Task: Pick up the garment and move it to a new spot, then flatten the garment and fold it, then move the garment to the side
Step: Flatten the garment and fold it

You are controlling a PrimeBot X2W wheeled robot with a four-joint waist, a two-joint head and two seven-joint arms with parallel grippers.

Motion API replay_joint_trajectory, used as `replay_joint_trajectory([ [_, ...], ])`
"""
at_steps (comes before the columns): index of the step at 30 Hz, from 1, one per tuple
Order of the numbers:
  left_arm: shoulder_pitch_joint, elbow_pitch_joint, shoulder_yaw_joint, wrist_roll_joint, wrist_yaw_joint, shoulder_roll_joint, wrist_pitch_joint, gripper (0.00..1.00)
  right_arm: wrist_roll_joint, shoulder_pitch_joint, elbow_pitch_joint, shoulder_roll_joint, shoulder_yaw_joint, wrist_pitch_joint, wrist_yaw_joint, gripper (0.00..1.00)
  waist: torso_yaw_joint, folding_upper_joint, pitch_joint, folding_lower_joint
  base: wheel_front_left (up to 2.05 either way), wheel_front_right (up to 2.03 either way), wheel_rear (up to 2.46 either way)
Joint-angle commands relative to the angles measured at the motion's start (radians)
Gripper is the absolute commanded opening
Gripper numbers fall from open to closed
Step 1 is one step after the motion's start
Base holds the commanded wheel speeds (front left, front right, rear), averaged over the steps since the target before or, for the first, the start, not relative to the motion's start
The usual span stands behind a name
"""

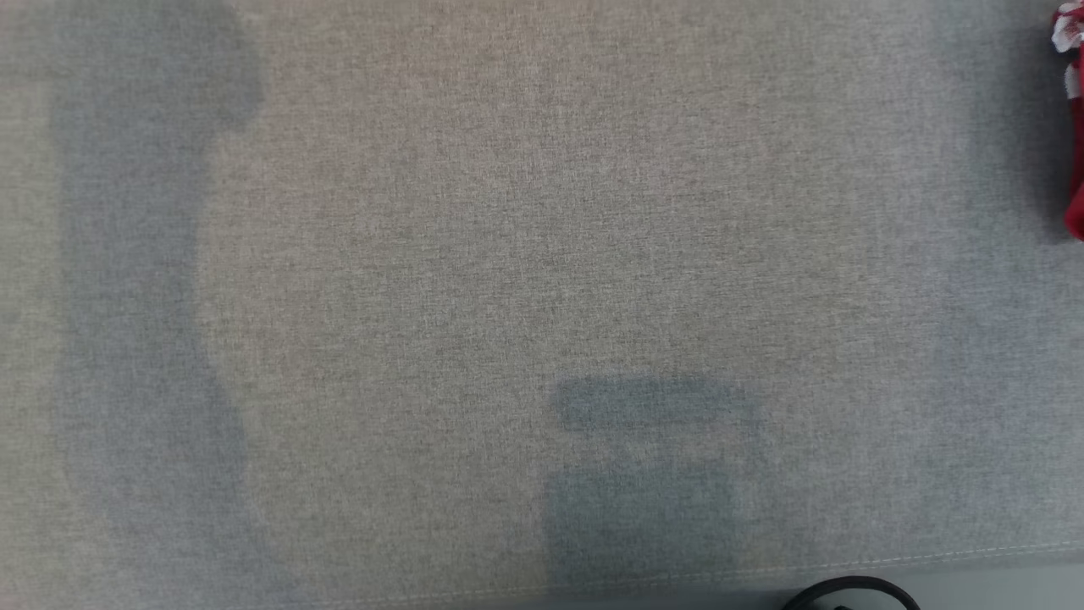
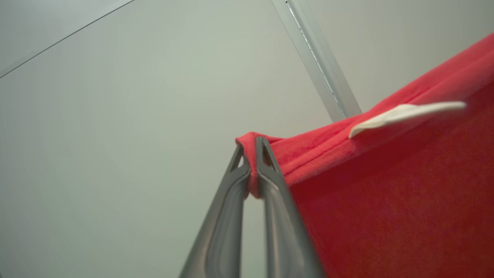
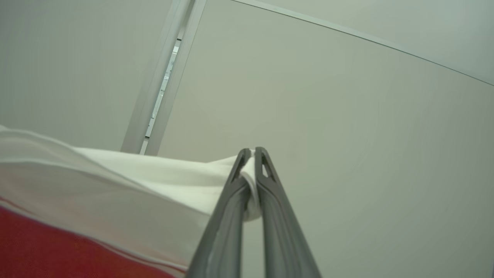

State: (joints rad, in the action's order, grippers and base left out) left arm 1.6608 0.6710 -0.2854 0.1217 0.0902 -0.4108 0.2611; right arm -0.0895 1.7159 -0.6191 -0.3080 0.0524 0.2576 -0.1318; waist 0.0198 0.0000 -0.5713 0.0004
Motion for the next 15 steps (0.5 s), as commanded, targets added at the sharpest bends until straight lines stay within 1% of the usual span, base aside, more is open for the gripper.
replay_joint_trajectory([
  [1, 0.014, -0.005, 0.011, -0.003, -0.008, -0.001, 0.003, 0.0, -0.01, 0.012, -0.001, 0.0, 0.012, 0.006, 0.002, 0.0, 0.008, 0.0, -0.076, -0.0004, 0.0, 0.0, 0.0],
  [3, 0.025, -0.022, 0.026, 0.008, -0.011, 0.005, 0.002, 0.0, -0.047, 0.049, 0.011, 0.014, 0.04, 0.006, 0.002, 0.0, 0.008, 0.0, -0.076, -0.0004, 0.0, 0.0, 0.0],
  [5, 0.0, -0.023, 0.036, 0.016, -0.004, 0.008, 0.002, 0.0, -0.073, 0.045, 0.023, 0.024, 0.03, 0.006, 0.002, 0.0, 0.007, 0.0, -0.077, -0.0004, 0.0, 0.0, 0.0],
  [8, -0.082, -0.005, 0.051, 0.038, 0.004, 0.011, 0.002, 0.0, -0.05, -0.013, 0.019, 0.024, 0.023, 0.007, 0.002, 0.0, -0.002, 0.0, -0.084, -0.0004, 0.0, 0.0, 0.0],
  [11, -0.197, 0.011, 0.079, 0.063, 0.012, 0.016, 0.002, 0.0, 0.013, -0.113, 0.042, 0.022, -0.018, 0.007, 0.002, 0.0, -0.013, 0.0, -0.092, -0.0004, 0.0, 0.0, 0.0],
  [14, -0.362, 0.014, 0.113, 0.098, 0.02, 0.041, 0.002, 0.0, 0.101, -0.286, 0.098, 0.001, -0.062, 0.007, 0.002, 0.0, -0.024, 0.0, -0.085, -0.0004, 0.0, 0.0, 0.0],
  [15, -0.417, 0.009, 0.127, 0.105, 0.02, 0.051, 0.002, 0.0, 0.139, -0.351, 0.123, -0.004, -0.061, 0.007, 0.003, 0.0, -0.026, 0.0, -0.077, -0.0004, 0.0, 0.0, 0.0],
])
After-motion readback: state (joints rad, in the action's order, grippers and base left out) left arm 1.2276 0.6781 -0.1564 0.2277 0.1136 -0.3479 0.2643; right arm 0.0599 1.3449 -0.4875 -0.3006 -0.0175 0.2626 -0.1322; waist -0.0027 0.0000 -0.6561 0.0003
